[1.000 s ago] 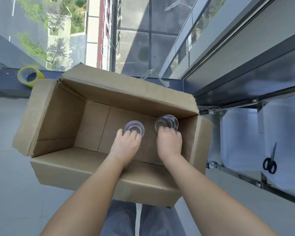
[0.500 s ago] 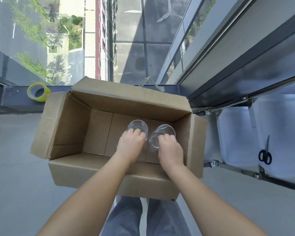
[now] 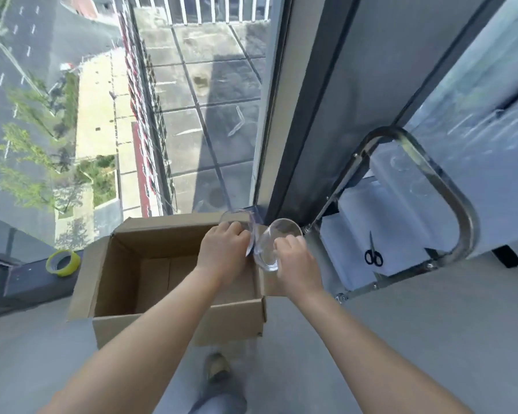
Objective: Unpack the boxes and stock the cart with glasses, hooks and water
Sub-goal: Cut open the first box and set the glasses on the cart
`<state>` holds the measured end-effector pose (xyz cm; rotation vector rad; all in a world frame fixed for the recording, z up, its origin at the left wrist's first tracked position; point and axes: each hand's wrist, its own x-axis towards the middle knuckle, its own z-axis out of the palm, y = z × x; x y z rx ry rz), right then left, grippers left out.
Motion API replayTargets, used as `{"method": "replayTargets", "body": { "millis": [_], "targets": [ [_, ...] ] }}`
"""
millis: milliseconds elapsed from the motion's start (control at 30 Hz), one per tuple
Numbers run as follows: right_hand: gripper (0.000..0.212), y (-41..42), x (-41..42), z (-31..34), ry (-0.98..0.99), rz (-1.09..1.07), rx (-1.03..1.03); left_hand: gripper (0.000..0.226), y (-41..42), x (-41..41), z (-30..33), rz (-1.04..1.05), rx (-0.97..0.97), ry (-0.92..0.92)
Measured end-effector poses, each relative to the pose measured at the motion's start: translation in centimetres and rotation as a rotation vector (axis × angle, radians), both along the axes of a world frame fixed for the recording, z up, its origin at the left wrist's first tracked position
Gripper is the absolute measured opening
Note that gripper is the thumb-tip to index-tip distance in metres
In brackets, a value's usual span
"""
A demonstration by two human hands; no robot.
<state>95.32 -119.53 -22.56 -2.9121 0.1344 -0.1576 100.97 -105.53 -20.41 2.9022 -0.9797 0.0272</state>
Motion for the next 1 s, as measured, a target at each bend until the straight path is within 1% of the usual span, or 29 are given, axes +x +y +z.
{"method": "replayTargets", "body": {
  "millis": [67,100,167,233,300,367,600,733,800,900,1000],
  "targets": [
    [0.019,-2.8,-2.5,2.6,-0.009,-0.027,0.017,0.025,-2.9,-2.5,2.8,-0.03,0.011,-0.003],
    [0.02,-4.4,-4.1,3.7,0.021,-0.033,-0.005,0.021,-4.6,-3.9,3.7,-0.033,0.011,-0.007],
    [0.025,-7.8,-7.4,5.5,0.047,-0.036,-0.012,0.027,-8.1,-6.7,5.4,-0.057,0.057,-0.018],
    [0.024,-11.1,-11.0,7.3,0.038,-0.072,-0.03,0.029,-11.8,-10.0,6.9,-0.074,0.059,-0.038],
    [0.02,-14.5,-14.5,8.5,0.032,-0.107,-0.059,0.03,-15.5,-13.1,7.7,-0.102,0.048,-0.021],
    [0.02,-17.8,-17.6,9.3,0.038,-0.148,-0.065,0.029,-19.0,-15.7,8.1,-0.136,0.069,-0.005],
    [0.029,-29.1,-25.4,10.8,0.052,-0.361,-0.045,0.03,-31.9,-21.4,9.4,-0.299,0.026,0.02],
    [0.024,-36.0,-27.0,11.4,0.042,-0.457,-0.043,0.028,-39.9,-22.0,10.3,-0.394,0.039,0.001],
    [0.024,-39.6,-26.6,11.5,0.047,-0.497,-0.072,0.026,-43.8,-21.1,10.4,-0.392,0.019,0.009],
    [0.025,-45.1,-24.4,11.4,0.056,-0.532,-0.09,0.023,-49.4,-17.7,10.5,-0.367,-0.035,0.02],
    [0.021,-50.1,-20.6,11.2,0.078,-0.546,-0.097,0.024,-53.8,-13.7,10.9,-0.372,-0.021,0.007]
  ]
}}
